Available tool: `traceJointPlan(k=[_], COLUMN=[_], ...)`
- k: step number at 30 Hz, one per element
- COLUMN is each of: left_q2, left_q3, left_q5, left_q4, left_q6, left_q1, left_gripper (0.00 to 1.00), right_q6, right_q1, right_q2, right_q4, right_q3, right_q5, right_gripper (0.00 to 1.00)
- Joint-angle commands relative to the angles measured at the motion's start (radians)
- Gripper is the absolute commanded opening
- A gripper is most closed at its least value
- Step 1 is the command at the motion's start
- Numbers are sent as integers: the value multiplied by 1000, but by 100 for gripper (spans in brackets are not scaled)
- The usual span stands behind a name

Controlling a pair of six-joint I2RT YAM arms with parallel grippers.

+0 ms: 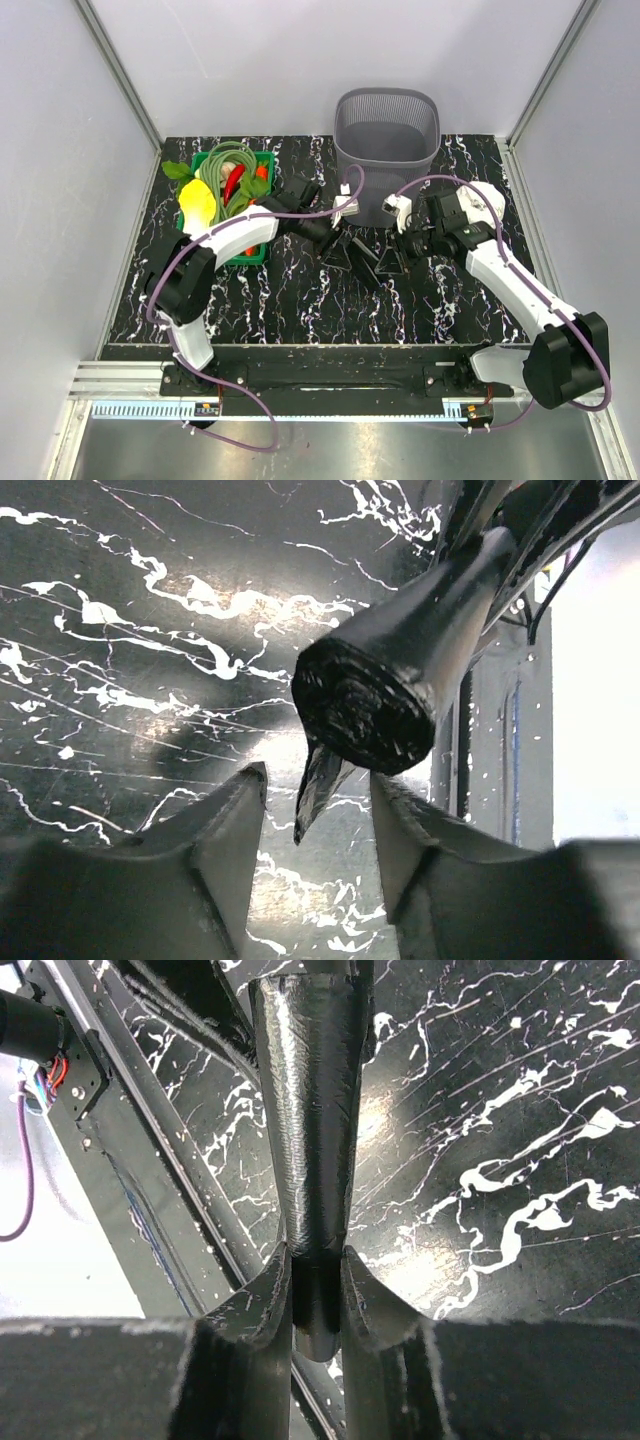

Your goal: Put the trash bags into the trash bin

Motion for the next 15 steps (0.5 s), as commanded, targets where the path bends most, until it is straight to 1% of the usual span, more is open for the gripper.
traceJointPlan(k=[1, 2, 3, 4, 5, 6, 7, 8, 11, 13, 15], left_q2=[31, 41, 51, 62, 70, 77, 87, 90, 102, 123, 148], left_q3=[62, 65, 68, 70, 71, 74, 77, 79, 78, 93, 110], left_q5=[77, 76, 73, 65, 54, 42, 34, 18, -42, -76, -97], left_q4=[3, -5, -12, -18, -25, -35, -51, -52, -64, -104, -153], left_q6=[3, 7, 9, 9, 9, 17, 24, 20, 12, 23, 38], left_q1=[2, 2, 0, 0, -1, -3, -5, -5, -5, -6, -9], left_gripper=[41, 31, 12, 0, 0, 0, 0, 0, 0, 0, 0], right_q6=[-25, -33, -45, -46, -45, -49, -60, -80, -132, -172, -195], right_q1=[8, 7, 7, 5, 7, 7, 7, 7, 5, 5, 5], right_q2=[-3, 5, 12, 16, 22, 35, 46, 61, 106, 140, 175], right_q4=[16, 4, -1, 4, 7, 7, 4, -4, -5, -2, 4], right_q3=[-10, -14, -19, -22, -24, -24, -24, -24, -42, -54, -63], right_q5=[23, 33, 40, 60, 74, 83, 97, 112, 178, 226, 249], right_gripper=[2, 4, 7, 12, 14, 18, 25, 28, 27, 22, 22])
